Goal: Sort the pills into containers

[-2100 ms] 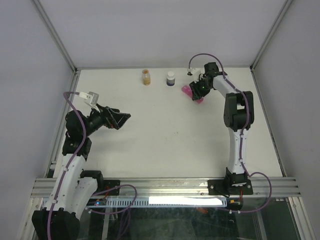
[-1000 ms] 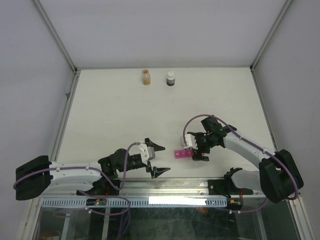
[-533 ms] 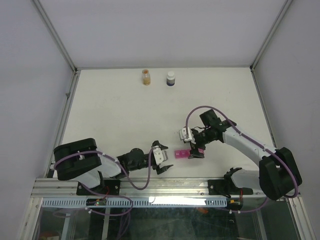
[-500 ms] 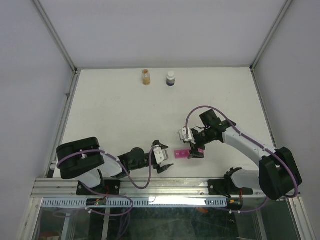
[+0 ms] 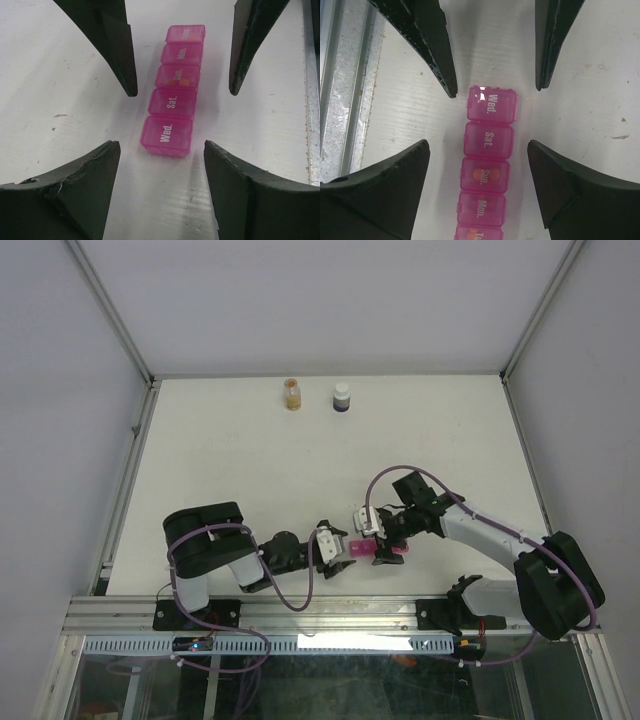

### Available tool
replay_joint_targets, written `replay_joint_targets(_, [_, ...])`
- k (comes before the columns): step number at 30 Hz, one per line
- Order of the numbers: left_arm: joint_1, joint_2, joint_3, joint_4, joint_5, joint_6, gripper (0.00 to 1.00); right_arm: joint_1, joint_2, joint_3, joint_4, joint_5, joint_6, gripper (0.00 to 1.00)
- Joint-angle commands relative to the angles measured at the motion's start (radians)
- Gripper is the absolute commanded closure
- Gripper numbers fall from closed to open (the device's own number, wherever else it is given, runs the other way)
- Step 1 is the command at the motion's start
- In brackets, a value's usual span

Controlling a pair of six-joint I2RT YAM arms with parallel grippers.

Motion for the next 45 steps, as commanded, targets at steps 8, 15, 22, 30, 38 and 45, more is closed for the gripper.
replay_joint_targets(8, [0.005, 0.089, 0.052, 0.159, 0.058, -0.031, 0.39, 0.029, 0.001, -0.035, 0.134, 0.032, 0.042, 0.22])
replay_joint_targets(15, [0.006, 0.123, 0.061, 0.165, 0.06, -0.04, 0.44, 0.062, 0.014, -0.05, 0.167, 0.07, 0.045, 0.27])
replay_joint_targets(22, [0.006, 0.143, 0.059, 0.184, 0.066, -0.06, 0.48, 0.086, 0.031, -0.058, 0.197, 0.112, 0.061, 0.35])
replay_joint_targets(30, [0.007, 0.148, 0.057, 0.201, 0.071, -0.063, 0.62, 0.097, 0.039, -0.053, 0.202, 0.129, 0.078, 0.48])
replay_joint_targets(38, [0.006, 0.131, 0.06, 0.163, 0.086, -0.05, 0.96, 0.095, 0.039, -0.027, 0.163, 0.108, 0.089, 0.64])
replay_joint_targets(45, [0.009, 0.099, 0.044, 0.116, 0.122, -0.03, 1.0, 0.009, 0.074, 0.046, 0.004, -0.041, 0.051, 0.66])
